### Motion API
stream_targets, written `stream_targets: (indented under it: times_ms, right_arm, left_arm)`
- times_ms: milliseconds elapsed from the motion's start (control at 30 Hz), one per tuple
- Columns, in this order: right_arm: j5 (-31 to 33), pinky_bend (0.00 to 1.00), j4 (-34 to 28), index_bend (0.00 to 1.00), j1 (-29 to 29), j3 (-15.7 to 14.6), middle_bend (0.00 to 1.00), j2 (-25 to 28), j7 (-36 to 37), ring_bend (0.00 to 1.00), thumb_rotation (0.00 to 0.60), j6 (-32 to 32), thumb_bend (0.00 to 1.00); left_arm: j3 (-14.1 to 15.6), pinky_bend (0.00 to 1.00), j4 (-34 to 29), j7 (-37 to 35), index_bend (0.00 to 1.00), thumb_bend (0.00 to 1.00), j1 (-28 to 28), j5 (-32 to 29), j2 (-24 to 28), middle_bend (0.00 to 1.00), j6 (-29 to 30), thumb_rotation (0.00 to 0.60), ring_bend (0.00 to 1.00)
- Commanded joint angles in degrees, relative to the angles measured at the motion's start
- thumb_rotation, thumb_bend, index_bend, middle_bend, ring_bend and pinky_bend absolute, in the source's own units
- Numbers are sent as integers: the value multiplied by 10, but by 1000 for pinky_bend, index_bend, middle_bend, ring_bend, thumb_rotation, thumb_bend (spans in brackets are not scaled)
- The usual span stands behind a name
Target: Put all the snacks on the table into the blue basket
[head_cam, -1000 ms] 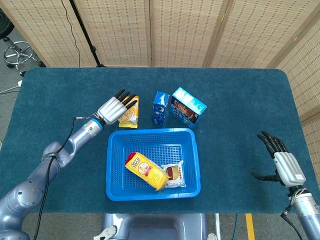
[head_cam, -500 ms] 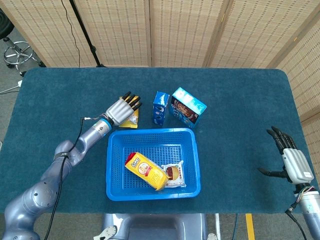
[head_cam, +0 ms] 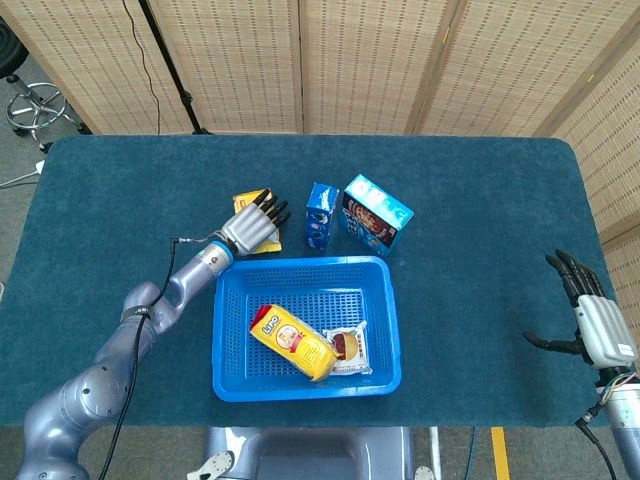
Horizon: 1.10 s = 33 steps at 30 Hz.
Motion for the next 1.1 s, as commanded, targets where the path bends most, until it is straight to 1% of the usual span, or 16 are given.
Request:
stream_targets:
  times_ms: [33, 67, 167, 200, 267, 467, 600, 700, 733, 767, 900, 967, 1067, 1100]
  right_arm:
    - [-1, 0, -1, 0, 0, 0, 0, 0, 1, 0, 600, -1, 0]
    - [-2, 0, -2, 0, 0, 0, 0, 1, 1, 0, 600, -1, 0]
    - [-5, 0, -4, 0, -1, -1, 0, 1, 2, 0, 600, 0, 0]
    - [-6, 0, -4, 0, -1, -1, 0, 2, 3, 0, 600, 0, 0]
    - [-8, 0, -5, 0, -2, -1, 0, 2, 3, 0, 600, 1, 0]
    - [-14, 0, -11, 0, -4, -3, 0, 4, 0, 0, 600, 5, 0]
    - [-21, 0, -15, 0, -5, -4, 0, 4, -2, 0, 600, 8, 0]
    - [-25, 0, -17, 0, -5, -6, 0, 4, -3, 0, 600, 8, 0]
    - [-26, 0, -18, 0, -5, -6, 0, 4, -4, 0, 600, 9, 0]
    - [-31, 0, -20, 0, -4, -8, 0, 4, -5, 0, 600, 8, 0]
    - [-37, 0, -23, 0, -4, -10, 0, 4, -6, 0, 600, 8, 0]
    - [-40, 0, -24, 0, -4, -11, 0, 4, -6, 0, 600, 8, 0]
    - [-46, 0, -28, 0, -4, -14, 0, 5, -5, 0, 600, 10, 0]
    - [-48, 0, -28, 0, -4, -14, 0, 6, -5, 0, 600, 11, 0]
  left_arm:
    - [-5, 356, 4, 5, 105, 206, 4, -4, -2, 176, 20, 600, 163]
    - [-7, 445, 3, 4, 229, 220, 6, -5, -2, 308, 23, 600, 280]
    - [-11, 546, 1, 2, 508, 274, 10, -10, -2, 521, 30, 600, 455]
    - [-13, 561, 1, 2, 554, 295, 11, -12, -1, 560, 31, 600, 486]
    - [-15, 580, 1, 3, 596, 318, 15, -15, -1, 593, 34, 600, 516]
    - [-22, 610, -6, 4, 647, 345, 26, -21, 9, 635, 61, 600, 556]
    - [-23, 642, -16, 5, 698, 358, 35, -23, 21, 679, 80, 600, 594]
    - [-29, 648, -26, -1, 707, 369, 45, -26, 30, 686, 106, 600, 600]
    - [-29, 648, -35, -4, 707, 371, 49, -25, 38, 685, 123, 600, 600]
    - [-32, 648, -48, -9, 707, 375, 56, -22, 55, 685, 165, 600, 600]
    - [-30, 648, -121, -17, 707, 380, 71, -5, 114, 685, 253, 600, 598]
    - [-31, 648, -168, -14, 707, 380, 79, 0, 146, 685, 283, 600, 597]
    - [-23, 648, -265, 13, 703, 380, 98, 17, 212, 685, 331, 600, 595]
    - [-20, 648, -293, 21, 702, 380, 102, 21, 229, 685, 339, 600, 595]
